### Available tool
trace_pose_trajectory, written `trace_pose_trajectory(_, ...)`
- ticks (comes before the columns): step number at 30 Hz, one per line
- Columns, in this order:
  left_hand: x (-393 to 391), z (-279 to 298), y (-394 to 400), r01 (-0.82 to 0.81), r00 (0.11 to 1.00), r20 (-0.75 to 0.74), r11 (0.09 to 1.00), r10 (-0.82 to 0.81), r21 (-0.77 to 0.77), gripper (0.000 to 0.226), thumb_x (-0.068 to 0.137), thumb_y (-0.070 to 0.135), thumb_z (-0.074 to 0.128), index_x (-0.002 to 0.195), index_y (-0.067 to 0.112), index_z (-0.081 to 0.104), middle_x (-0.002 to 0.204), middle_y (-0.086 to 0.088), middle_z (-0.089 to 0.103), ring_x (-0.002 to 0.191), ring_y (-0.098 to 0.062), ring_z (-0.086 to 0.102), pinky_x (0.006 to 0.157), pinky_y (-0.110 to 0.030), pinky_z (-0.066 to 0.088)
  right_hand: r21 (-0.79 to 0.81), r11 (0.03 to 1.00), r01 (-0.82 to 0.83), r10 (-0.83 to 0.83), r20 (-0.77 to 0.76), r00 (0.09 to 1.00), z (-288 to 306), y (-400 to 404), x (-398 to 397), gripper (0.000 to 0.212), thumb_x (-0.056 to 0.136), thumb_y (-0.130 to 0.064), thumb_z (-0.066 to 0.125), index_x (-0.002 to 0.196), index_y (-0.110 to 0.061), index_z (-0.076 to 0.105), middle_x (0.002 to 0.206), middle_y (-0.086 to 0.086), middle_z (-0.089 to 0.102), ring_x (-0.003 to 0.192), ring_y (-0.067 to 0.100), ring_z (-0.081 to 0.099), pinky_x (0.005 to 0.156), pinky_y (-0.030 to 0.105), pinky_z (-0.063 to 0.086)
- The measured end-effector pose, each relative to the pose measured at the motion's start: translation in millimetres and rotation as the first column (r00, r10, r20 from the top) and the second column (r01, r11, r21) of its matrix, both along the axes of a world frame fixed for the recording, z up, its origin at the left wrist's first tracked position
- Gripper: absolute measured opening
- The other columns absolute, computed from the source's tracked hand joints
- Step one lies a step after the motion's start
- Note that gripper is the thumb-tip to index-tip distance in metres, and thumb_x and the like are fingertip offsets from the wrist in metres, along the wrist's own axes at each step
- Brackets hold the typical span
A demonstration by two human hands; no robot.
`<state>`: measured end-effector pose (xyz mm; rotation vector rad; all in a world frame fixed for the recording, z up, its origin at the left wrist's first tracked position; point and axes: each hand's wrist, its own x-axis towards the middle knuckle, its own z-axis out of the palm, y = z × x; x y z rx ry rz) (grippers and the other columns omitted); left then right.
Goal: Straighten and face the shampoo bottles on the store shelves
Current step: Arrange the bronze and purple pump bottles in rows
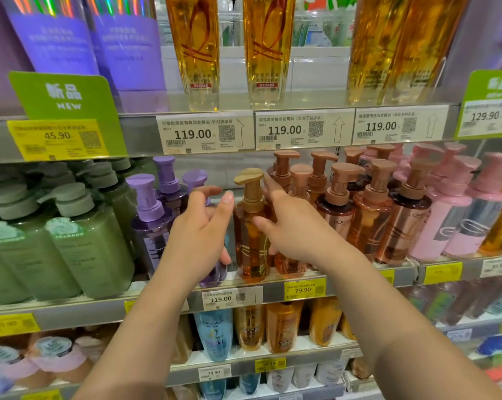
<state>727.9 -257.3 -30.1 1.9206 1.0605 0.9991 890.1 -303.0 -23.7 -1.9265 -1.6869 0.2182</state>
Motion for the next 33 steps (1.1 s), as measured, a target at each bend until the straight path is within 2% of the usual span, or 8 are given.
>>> trace_pose_trajectory(2, -0.6, 0.5, -1.0, -0.002, 1.000, -0.005, 1.000, 0.002, 0.004, 0.030, 0.098, 0.053, 0.036, 0.119, 0.033, 0.041, 0.086, -0.005, 0.074, 0.054, -0.008, 0.067, 0.071, -0.028, 0.045, -0.048, 0.998, -0.029, 0.028, -0.025, 0.999, 4.0, 1.3, -2.9, 0.079, 0.098, -0.029, 0.060, 0.159, -0.027, 0.010, 0.139, 0.007, 0.059, 0.081, 0.016, 0.075, 0.081, 0.032, 0.059)
trace_pose_trajectory(6, -0.8, 1.8, -2.5, -0.002, 1.000, -0.013, 1.000, 0.003, 0.018, 0.032, 0.099, 0.052, 0.036, 0.122, 0.030, 0.041, 0.086, 0.000, 0.073, 0.049, -0.009, 0.066, 0.075, -0.034, 0.050, 0.086, 0.996, 0.035, -0.042, 0.081, 0.996, 2.4, 7.9, -3.2, 0.083, 0.085, -0.044, 0.074, 0.153, -0.019, 0.033, 0.139, 0.007, 0.059, 0.117, 0.025, 0.063, 0.097, 0.033, 0.051)
trace_pose_trajectory(11, -0.2, 1.4, -2.9, 0.013, 0.998, -0.055, 0.999, -0.010, 0.044, 0.030, 0.099, 0.052, 0.035, 0.121, 0.033, 0.038, 0.083, 0.008, 0.072, 0.049, -0.008, 0.066, 0.080, -0.038, 0.051, 0.134, 0.991, 0.028, -0.040, 0.088, 0.995, -0.8, 10.3, -4.4, 0.067, 0.080, -0.050, 0.077, 0.136, -0.022, 0.054, 0.127, 0.001, 0.066, 0.118, 0.019, 0.060, 0.091, 0.029, 0.046)
trace_pose_trajectory(19, -14.2, 2.4, -1.5, -0.120, 0.991, 0.074, 0.989, 0.113, 0.090, 0.024, 0.098, 0.045, 0.045, 0.111, 0.027, 0.053, 0.072, 0.004, 0.070, 0.049, -0.011, 0.064, 0.056, -0.014, 0.046, 0.094, 0.995, 0.023, -0.025, 0.022, 0.999, 3.7, 2.5, -1.9, 0.064, 0.083, -0.043, 0.077, 0.139, -0.022, 0.052, 0.132, 0.000, 0.064, 0.124, 0.018, 0.057, 0.094, 0.027, 0.043)
trace_pose_trajectory(22, -25.2, -0.5, 7.6, -0.256, 0.966, 0.097, 0.948, 0.242, 0.188, 0.015, 0.094, 0.042, 0.056, 0.098, 0.028, 0.059, 0.083, 0.013, 0.071, 0.053, -0.009, 0.063, 0.053, -0.019, 0.050, 0.073, 0.997, 0.018, -0.018, 0.007, 1.000, 6.2, 0.7, -2.7, 0.065, 0.084, -0.041, 0.077, 0.141, -0.023, 0.051, 0.134, 0.000, 0.064, 0.122, 0.019, 0.059, 0.096, 0.028, 0.044)
trace_pose_trajectory(26, -33.9, -7.0, 20.9, -0.375, 0.905, -0.061, 0.858, 0.420, 0.352, 0.028, 0.083, 0.053, 0.066, 0.098, 0.030, 0.064, 0.095, 0.011, 0.068, 0.091, -0.016, 0.064, 0.079, -0.036, 0.053, 0.056, 0.998, 0.031, -0.031, 0.001, 1.000, 8.3, -0.5, -5.4, 0.063, 0.084, -0.039, 0.077, 0.139, -0.023, 0.052, 0.130, 0.001, 0.065, 0.093, 0.018, 0.069, 0.090, 0.036, 0.055)
trace_pose_trajectory(29, -28.0, -9.0, 23.7, -0.337, 0.876, -0.221, 0.872, 0.428, 0.354, 0.046, 0.074, 0.068, 0.065, 0.103, 0.033, 0.060, 0.098, 0.009, 0.066, 0.092, -0.018, 0.062, 0.075, -0.039, 0.055, 0.064, 0.997, 0.040, -0.042, 0.030, 0.999, 8.0, -1.1, -5.2, 0.061, 0.085, -0.040, 0.077, 0.138, -0.024, 0.052, 0.122, -0.001, 0.069, 0.078, 0.009, 0.059, 0.081, 0.028, 0.052)
trace_pose_trajectory(33, -15.3, -11.0, 27.4, -0.327, 0.788, -0.349, 0.825, 0.507, 0.460, 0.066, 0.066, 0.081, 0.060, 0.100, 0.025, 0.053, 0.091, 0.005, 0.065, 0.083, -0.023, 0.065, 0.062, -0.035, 0.052, 0.066, 0.996, 0.055, -0.059, 0.059, 0.996, 4.9, -2.5, -7.1, 0.064, 0.087, -0.045, 0.072, 0.143, -0.024, 0.049, 0.131, -0.002, 0.065, 0.090, 0.016, 0.069, 0.081, 0.029, 0.053)
